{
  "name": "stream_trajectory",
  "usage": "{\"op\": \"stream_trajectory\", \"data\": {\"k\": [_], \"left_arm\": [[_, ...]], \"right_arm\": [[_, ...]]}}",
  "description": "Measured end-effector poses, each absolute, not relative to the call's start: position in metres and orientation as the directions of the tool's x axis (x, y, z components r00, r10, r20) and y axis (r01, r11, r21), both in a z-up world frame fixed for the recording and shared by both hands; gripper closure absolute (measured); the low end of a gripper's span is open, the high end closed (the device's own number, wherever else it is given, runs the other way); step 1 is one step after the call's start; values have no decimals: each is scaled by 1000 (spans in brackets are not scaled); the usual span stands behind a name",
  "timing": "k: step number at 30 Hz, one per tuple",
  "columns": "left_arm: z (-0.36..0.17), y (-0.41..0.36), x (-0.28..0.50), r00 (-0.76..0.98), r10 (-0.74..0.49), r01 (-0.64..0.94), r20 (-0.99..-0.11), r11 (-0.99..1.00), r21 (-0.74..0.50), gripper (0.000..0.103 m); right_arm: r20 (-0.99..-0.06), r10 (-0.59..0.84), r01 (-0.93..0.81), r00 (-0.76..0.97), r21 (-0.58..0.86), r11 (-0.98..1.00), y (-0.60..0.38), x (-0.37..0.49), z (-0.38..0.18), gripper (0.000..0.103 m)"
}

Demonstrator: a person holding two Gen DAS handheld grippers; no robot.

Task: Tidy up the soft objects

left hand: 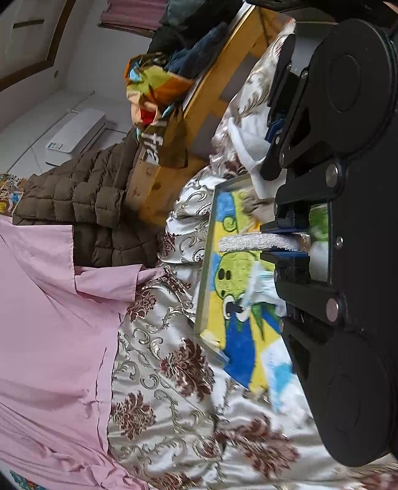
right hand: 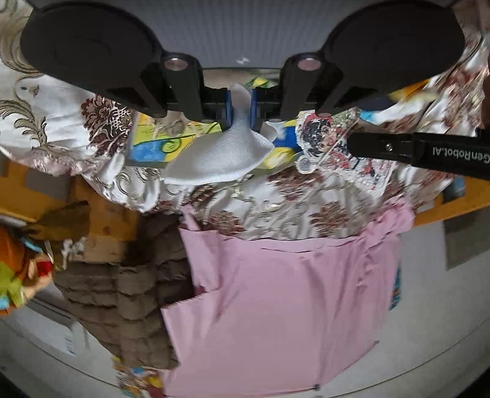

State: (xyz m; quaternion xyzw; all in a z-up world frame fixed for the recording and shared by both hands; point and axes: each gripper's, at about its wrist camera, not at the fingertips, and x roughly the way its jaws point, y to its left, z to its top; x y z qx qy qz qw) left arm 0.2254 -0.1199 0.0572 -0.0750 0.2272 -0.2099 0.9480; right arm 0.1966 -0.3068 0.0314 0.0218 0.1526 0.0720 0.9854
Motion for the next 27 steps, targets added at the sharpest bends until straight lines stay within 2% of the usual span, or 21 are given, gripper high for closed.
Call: {"op": "stream_trajectory", "data": {"k": [7, 13, 18, 27], "left_arm": [[46, -142, 288, 799, -432, 354, -419, 900, -253, 92], [30, -159, 320, 778, -439, 348, -450, 897, -273, 92], [14, -168, 340, 752, -429, 316, -500, 901, -297, 92], [-7, -168, 362, 714, -379, 225, -588, 920, -320, 92]], "right_arm": [[-325, 153, -103, 933, 167, 981, -325, 240, 12, 90], [-359, 162, -98, 919, 191, 977, -330, 265, 1, 90], [-367, 163, -85, 916, 219, 972, -333, 278, -5, 90], [-460, 140, -27, 877, 243, 970, -340, 295, -20, 88]]}}
